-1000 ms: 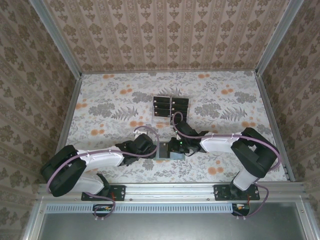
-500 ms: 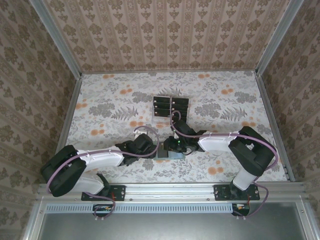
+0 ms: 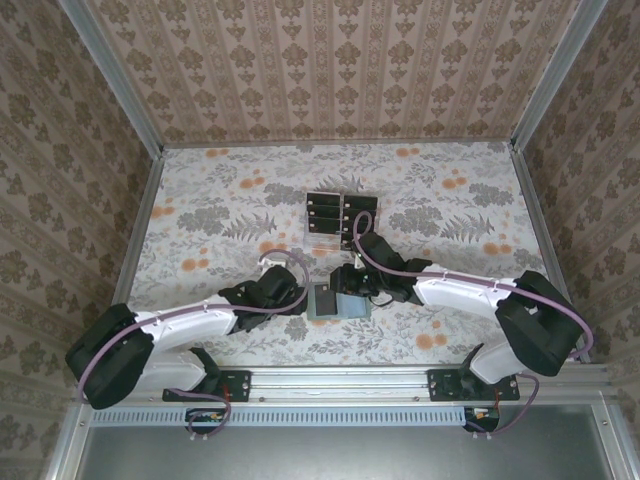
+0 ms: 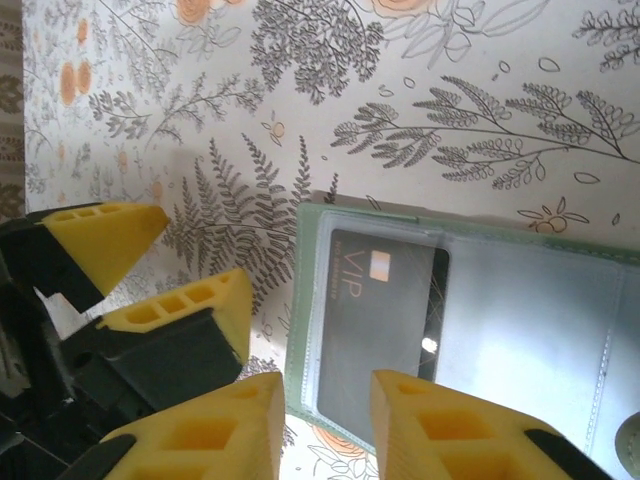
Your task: Put the credit cards into the card holder
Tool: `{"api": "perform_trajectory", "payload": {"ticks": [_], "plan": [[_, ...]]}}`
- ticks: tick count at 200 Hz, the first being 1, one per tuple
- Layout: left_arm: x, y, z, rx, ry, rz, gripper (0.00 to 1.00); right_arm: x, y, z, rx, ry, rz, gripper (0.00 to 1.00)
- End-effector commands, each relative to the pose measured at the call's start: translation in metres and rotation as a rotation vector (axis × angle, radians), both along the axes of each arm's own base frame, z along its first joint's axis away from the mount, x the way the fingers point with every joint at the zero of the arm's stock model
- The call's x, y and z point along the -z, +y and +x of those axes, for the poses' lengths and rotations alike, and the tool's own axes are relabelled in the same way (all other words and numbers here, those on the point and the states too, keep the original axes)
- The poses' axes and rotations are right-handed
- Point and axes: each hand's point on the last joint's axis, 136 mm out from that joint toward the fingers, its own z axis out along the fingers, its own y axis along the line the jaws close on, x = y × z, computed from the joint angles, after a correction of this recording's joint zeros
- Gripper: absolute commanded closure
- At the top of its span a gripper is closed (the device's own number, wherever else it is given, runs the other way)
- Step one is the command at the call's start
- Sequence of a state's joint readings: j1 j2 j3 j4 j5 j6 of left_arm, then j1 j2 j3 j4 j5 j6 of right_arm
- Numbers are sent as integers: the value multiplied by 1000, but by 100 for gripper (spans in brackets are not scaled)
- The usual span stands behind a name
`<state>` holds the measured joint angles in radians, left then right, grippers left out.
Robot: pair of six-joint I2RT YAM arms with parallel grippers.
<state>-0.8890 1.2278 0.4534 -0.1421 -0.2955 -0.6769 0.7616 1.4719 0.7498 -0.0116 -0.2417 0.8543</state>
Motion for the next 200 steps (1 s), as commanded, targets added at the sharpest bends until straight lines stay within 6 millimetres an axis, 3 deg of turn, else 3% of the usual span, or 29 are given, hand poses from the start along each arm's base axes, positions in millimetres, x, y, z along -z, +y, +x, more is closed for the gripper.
{"api": "perform_trajectory", "payload": {"ticks": [1,102,200], "plan": [[5,10,-3,-11,18,36,0,21,-6,-5,-6,43,-50,74],[20,6,-4,-1,50,37,0,49,9,-4,-32,92,-75,74],[27,6,-7,0,61,30,0,52,29,-8,-69,112,-48,82]]}}
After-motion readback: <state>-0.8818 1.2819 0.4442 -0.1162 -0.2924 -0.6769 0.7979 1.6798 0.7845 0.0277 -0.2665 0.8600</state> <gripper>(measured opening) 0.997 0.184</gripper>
